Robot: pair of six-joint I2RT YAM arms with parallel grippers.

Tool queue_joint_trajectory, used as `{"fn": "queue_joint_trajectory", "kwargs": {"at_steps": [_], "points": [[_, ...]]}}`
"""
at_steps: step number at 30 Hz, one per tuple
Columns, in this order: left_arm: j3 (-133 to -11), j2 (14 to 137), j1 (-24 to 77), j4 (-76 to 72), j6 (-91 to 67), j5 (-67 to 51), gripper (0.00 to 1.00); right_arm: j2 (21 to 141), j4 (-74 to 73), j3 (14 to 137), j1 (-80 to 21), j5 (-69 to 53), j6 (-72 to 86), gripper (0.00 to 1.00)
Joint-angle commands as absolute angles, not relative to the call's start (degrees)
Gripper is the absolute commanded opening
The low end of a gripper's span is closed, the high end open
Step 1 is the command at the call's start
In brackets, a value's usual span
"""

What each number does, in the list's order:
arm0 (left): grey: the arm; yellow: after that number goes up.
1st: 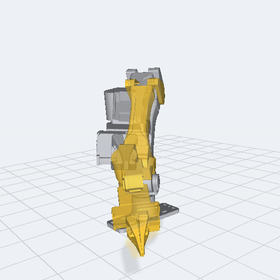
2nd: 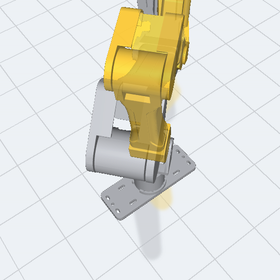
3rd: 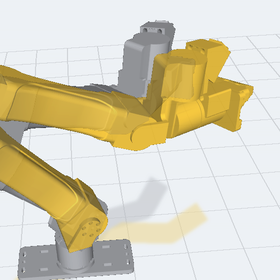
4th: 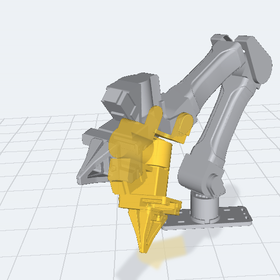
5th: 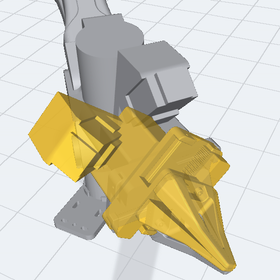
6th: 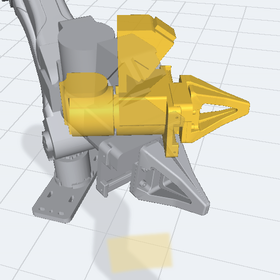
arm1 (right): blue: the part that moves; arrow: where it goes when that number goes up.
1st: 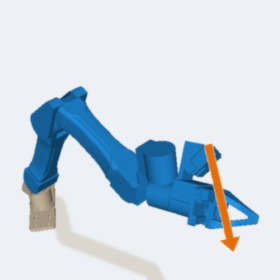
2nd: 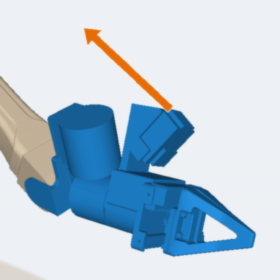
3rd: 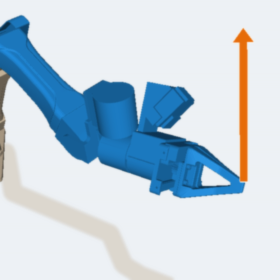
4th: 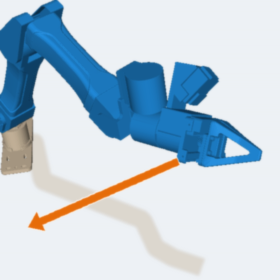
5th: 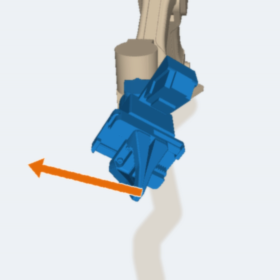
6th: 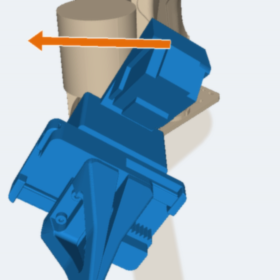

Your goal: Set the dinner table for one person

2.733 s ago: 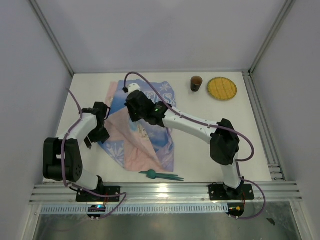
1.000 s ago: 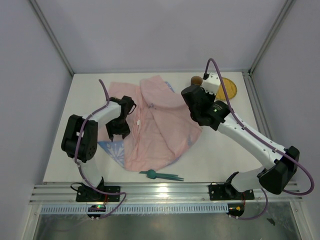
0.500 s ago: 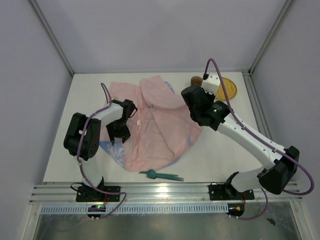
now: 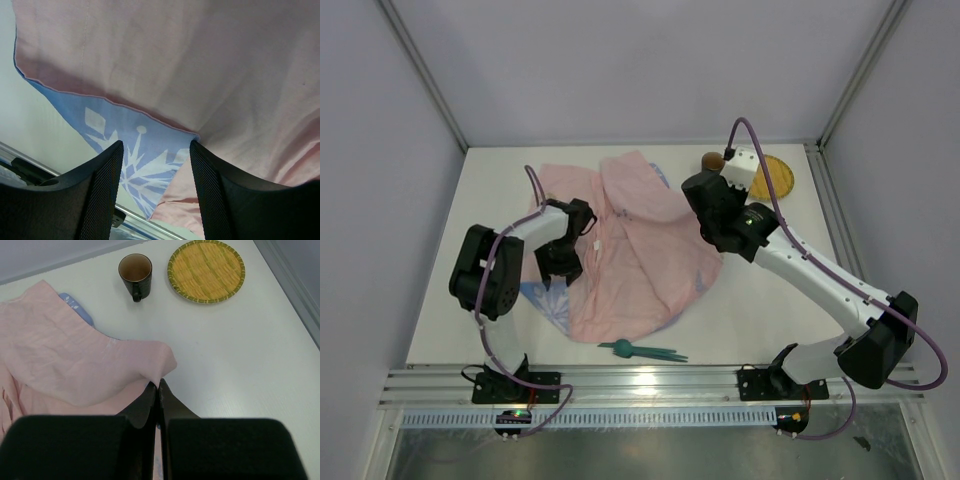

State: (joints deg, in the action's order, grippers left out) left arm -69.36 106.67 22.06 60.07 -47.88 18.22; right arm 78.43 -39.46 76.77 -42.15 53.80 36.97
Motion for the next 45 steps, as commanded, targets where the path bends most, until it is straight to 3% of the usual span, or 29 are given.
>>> {"fn": "queue_joint_trajectory", "kwargs": {"at_steps": [1, 13, 14, 17, 18, 21, 28, 33, 45], "points": [[-71.3, 107.3, 22.6, 60.1, -49.0, 17.8, 0.58, 77.4, -36.3, 76.7, -42.2, 53.7, 36.9, 0.03], [-72.3, 108.9, 23.6, 60.4, -49.0, 17.7, 0.53, 78.3, -35.3, 77.0, -42.3, 53.0, 36.7, 0.03], [-72.4, 108.9, 23.7, 60.4, -48.9, 17.8, 0.5, 78.4, -35.2, 77.1, -42.2, 52.7, 36.7, 0.03], [-72.4, 109.2, 23.7, 60.6, -48.6, 18.1, 0.29, 78.7, -35.0, 77.1, -42.2, 52.6, 36.6, 0.03], [-72.4, 109.2, 23.7, 60.6, -48.6, 18.4, 0.17, 78.7, -35.0, 77.1, -42.2, 52.6, 36.5, 0.03], [-72.7, 109.2, 23.7, 61.0, -48.7, 18.5, 0.0, 78.9, -35.0, 77.0, -42.2, 52.6, 36.3, 0.03], [-74.1, 110.0, 23.7, 61.5, -48.7, 18.6, 0.0, 79.5, -34.6, 77.2, -42.3, 52.6, 35.4, 0.03], [-78.8, 110.7, 23.7, 65.6, -47.3, 25.4, 0.0, 79.5, -33.7, 78.5, -42.1, 55.0, 33.0, 0.03], [-109.6, 107.7, 23.4, 85.8, -46.4, 48.1, 0.0, 74.6, -25.6, 86.6, -42.1, 61.6, 17.6, 0.03]]}}
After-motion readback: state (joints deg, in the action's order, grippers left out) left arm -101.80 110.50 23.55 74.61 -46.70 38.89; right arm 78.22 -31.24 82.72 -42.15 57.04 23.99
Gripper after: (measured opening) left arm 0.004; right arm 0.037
